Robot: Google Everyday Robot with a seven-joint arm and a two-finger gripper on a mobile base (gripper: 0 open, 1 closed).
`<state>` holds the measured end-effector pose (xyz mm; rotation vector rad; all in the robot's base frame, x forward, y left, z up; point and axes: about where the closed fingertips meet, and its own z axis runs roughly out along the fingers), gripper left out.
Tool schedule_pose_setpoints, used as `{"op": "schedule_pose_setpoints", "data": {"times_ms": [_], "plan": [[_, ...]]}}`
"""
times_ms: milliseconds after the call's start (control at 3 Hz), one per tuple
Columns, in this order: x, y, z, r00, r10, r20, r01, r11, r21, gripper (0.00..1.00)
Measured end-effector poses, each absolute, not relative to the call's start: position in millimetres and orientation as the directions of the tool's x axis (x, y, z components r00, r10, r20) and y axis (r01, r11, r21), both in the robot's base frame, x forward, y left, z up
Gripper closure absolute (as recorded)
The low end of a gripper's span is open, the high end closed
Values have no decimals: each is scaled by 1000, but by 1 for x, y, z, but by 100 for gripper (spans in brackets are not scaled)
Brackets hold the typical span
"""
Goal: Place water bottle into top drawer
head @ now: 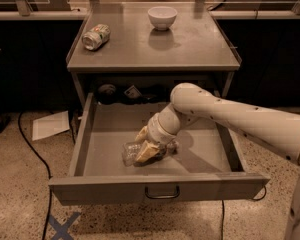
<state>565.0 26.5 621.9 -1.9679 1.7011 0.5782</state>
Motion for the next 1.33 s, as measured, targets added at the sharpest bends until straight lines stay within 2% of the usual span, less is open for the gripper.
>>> {"op": "schedule_pose_setpoints", "data": {"times_ms": [1000,1333], "plan": [[565,27,622,142,-791,-596,-990,-119,-77,12],[565,27,622,142,-791,-596,-990,-119,-77,0]]}}
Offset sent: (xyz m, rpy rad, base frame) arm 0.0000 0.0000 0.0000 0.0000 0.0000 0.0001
